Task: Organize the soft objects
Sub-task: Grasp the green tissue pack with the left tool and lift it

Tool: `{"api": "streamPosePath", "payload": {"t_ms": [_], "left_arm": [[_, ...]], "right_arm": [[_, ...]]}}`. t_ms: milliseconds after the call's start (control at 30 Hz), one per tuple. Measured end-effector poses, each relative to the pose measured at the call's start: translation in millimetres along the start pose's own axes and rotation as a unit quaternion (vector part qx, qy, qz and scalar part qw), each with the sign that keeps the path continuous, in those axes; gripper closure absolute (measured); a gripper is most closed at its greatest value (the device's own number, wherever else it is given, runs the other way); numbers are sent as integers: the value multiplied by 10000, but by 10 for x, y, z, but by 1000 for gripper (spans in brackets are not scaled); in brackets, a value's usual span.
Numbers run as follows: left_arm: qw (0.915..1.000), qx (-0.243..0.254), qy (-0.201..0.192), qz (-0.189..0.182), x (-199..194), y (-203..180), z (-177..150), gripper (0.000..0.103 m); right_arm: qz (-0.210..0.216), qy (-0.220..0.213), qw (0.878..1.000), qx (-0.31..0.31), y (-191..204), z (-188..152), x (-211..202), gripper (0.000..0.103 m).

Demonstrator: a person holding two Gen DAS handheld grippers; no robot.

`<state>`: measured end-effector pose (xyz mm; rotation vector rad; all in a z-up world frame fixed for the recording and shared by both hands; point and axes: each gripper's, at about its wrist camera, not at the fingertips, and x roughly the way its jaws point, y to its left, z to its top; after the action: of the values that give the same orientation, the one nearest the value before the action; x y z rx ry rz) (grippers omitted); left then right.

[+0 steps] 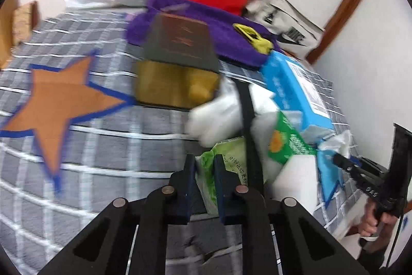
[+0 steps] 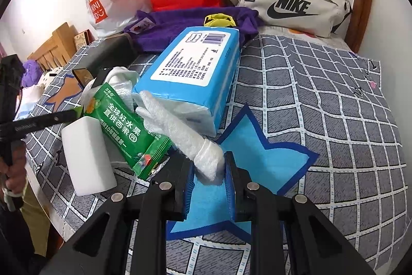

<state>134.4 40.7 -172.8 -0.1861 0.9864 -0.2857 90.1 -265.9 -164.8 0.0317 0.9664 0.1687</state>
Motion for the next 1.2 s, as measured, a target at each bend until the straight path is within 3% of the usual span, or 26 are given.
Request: {"api": "streamPosePath", "payload": {"t_ms": [233, 333, 433, 467, 500, 533, 767, 1033, 1200], "left_arm": [[9976, -446, -159, 501, -297, 471, -111, 89], [9975, -477, -66, 520, -326, 573, -144, 85], [9980, -291, 50, 565, -299, 526, -181, 73], [9984, -181, 88, 525, -281, 480, -189, 61], [9986, -109, 110, 507, -279, 461, -206, 43], [9986, 15, 78, 524, -260, 399, -214, 38], [9947, 554, 6, 861, -131, 58, -152, 36], [9948, 688, -13, 745, -187, 28, -295, 27], [9904, 668, -32, 1213, 14, -97, -309, 20]], "right_arm": [[-51, -36, 10000, -12, -6, -27, -52, 81], [-54, -29, 10000, -30, -3, -33, -59, 81], [-40, 14, 10000, -23, 2, -44, -43, 81], [-42, 25, 10000, -24, 9, -48, -37, 81], [-40, 40, 10000, -26, 15, -54, -31, 81], [-35, 47, 10000, -27, 17, -54, -26, 81], [-30, 82, 9999, -57, 32, -54, -8, 81], [-27, 138, 9999, 11, -26, -76, 22, 80], [-11, 161, 9999, 1, -13, -87, 50, 80]]}}
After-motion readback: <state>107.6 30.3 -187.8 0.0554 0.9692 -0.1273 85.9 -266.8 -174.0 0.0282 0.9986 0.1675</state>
